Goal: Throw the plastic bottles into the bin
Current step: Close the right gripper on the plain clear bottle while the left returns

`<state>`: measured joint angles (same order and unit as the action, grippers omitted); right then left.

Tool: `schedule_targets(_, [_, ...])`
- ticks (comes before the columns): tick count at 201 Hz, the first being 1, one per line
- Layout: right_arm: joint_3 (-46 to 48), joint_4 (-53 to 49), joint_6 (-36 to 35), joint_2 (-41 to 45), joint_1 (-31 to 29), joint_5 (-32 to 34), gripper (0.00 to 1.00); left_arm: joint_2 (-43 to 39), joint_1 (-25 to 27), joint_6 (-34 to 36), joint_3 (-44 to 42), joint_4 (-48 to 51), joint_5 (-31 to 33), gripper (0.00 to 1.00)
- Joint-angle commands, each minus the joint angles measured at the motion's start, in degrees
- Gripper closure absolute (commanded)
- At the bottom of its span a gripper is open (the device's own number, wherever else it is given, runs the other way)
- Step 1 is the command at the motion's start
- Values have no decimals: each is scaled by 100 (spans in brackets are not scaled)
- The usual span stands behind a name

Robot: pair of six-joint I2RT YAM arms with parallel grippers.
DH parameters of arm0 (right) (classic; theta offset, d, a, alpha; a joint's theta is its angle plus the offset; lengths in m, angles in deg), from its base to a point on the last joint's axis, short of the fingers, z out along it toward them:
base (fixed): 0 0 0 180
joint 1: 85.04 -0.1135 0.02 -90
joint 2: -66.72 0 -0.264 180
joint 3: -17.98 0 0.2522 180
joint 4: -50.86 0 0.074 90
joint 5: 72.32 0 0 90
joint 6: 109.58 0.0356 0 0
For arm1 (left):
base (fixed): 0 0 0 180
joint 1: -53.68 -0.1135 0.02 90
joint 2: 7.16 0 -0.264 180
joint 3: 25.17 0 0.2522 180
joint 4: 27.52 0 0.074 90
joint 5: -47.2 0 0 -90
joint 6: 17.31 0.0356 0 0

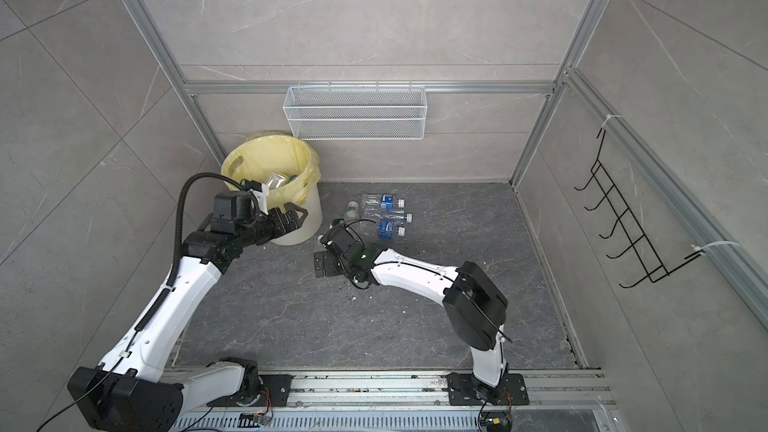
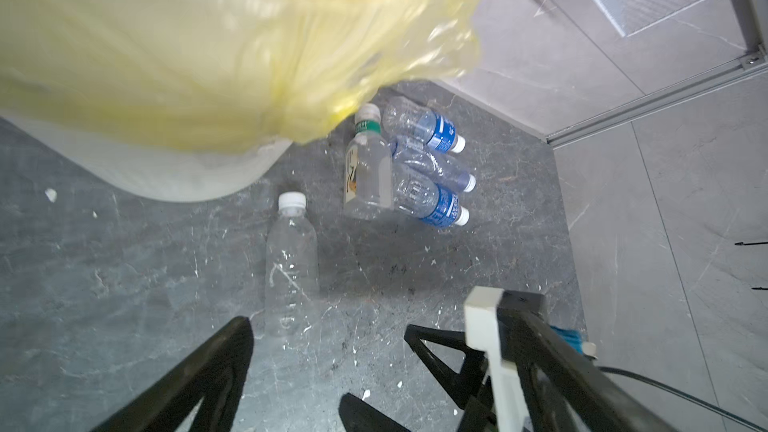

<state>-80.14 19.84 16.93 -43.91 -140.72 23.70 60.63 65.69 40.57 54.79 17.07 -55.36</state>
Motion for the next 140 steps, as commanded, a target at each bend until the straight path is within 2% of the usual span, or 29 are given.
schedule_targets(1, [-380, 127, 280, -446, -67, -69, 1, -258, -36, -542, -593, -379, -240, 0])
schedule_targets(31, [-908, 18, 392, -1111, -74, -101, 3, -439, -198, -825, -1387, -732, -374, 0])
schedule_targets(66, [-1566, -197, 392, -1743, -64, -67, 6, -439, -596, -830, -1836, -917, -537, 0])
schedule_targets(90, [-1927, -361, 387, -2085, -65, -31, 11, -415, -816, -806, -1943, -921, -682, 0])
schedule_targets(140, [-2321, -688, 418, -2528, -63, 122, 24, -350, -929, -701, -2031, -951, -773, 0])
